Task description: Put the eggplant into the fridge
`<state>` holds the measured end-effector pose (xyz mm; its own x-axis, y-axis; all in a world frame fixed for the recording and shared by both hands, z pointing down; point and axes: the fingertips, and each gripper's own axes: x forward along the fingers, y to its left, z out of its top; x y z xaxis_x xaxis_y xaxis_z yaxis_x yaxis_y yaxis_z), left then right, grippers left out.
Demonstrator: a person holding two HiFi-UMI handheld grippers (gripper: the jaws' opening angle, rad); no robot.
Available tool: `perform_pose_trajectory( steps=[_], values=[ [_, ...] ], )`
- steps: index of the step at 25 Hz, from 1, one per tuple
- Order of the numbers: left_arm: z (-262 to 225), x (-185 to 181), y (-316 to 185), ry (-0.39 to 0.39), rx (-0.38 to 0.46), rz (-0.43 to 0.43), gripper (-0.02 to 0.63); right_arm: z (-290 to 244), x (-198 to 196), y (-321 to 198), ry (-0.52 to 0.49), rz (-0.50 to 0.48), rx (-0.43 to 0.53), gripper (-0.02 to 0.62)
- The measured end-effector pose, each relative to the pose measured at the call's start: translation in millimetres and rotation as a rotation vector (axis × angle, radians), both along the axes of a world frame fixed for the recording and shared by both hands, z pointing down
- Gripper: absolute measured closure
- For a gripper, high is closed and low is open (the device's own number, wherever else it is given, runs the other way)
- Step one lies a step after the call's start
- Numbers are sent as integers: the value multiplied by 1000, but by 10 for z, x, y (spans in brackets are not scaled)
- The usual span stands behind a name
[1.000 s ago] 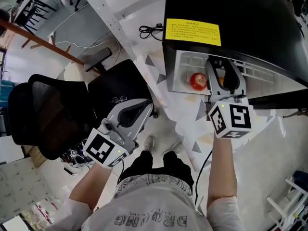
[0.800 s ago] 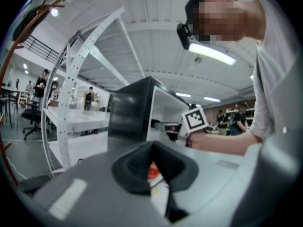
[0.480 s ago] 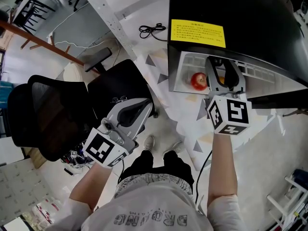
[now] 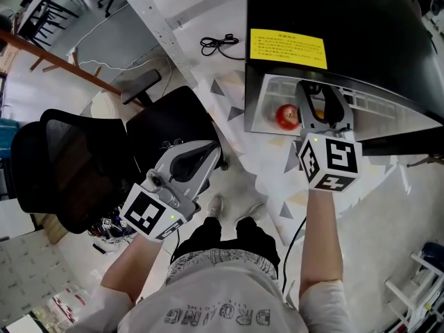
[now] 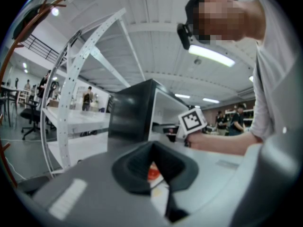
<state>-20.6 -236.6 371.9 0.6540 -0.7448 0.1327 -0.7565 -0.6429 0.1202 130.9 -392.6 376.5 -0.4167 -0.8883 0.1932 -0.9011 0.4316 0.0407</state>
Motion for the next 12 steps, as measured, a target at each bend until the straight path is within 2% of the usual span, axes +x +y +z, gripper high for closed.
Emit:
perform_pose_trajectory(
  steps=[12],
  values=[
    [-40, -9, 23, 4, 8, 3, 598, 29, 2, 5, 12, 0, -21, 394]
  ],
)
